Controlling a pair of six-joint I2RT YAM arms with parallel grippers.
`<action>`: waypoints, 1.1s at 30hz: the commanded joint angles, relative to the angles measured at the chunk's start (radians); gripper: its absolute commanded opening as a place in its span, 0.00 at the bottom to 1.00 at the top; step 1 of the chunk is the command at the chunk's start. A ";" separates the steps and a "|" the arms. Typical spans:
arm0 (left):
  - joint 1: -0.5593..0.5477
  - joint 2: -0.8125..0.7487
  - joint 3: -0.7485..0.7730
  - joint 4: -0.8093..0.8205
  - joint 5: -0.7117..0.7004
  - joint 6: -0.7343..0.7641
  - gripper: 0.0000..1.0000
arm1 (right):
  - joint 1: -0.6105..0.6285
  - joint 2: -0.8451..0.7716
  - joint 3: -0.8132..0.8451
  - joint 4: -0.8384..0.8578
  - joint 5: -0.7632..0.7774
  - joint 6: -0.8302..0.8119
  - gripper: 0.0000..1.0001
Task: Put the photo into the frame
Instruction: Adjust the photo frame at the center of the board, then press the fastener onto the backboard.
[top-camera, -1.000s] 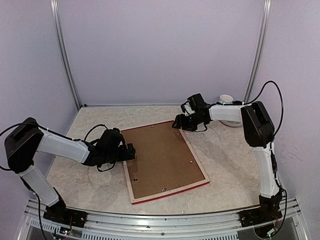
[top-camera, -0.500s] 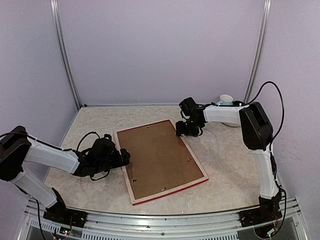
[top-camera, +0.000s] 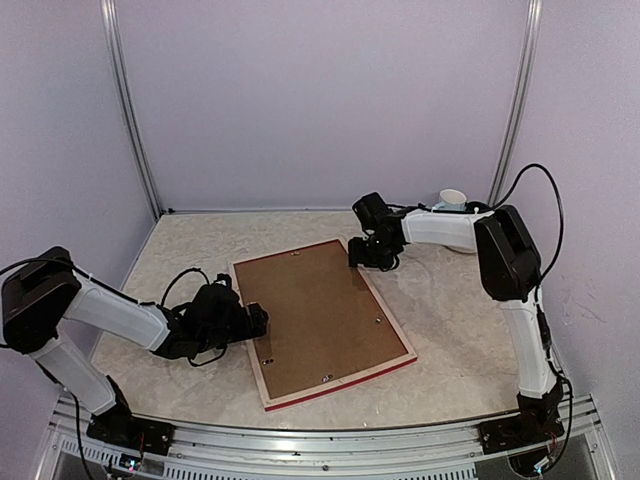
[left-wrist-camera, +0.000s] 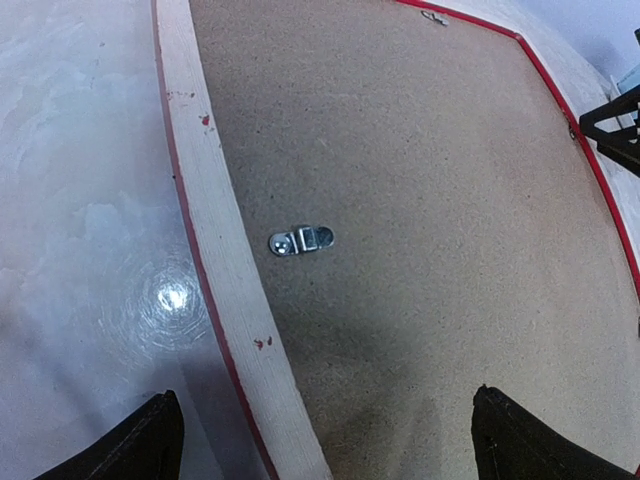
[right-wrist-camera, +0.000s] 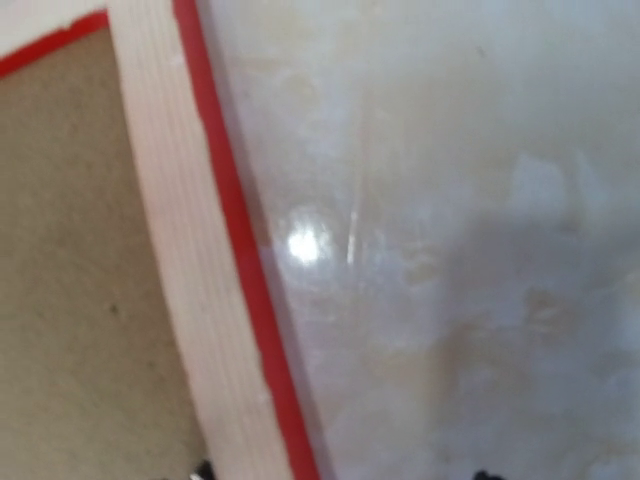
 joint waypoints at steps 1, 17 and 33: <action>-0.007 0.031 -0.013 0.045 0.005 -0.003 0.99 | 0.013 0.041 0.069 -0.001 0.017 0.036 0.64; -0.032 0.094 -0.005 0.084 0.028 -0.017 0.99 | 0.027 0.106 0.134 -0.114 0.068 0.032 0.57; -0.040 0.126 0.014 0.087 0.024 -0.030 0.98 | 0.039 0.063 0.083 -0.132 0.106 0.023 0.54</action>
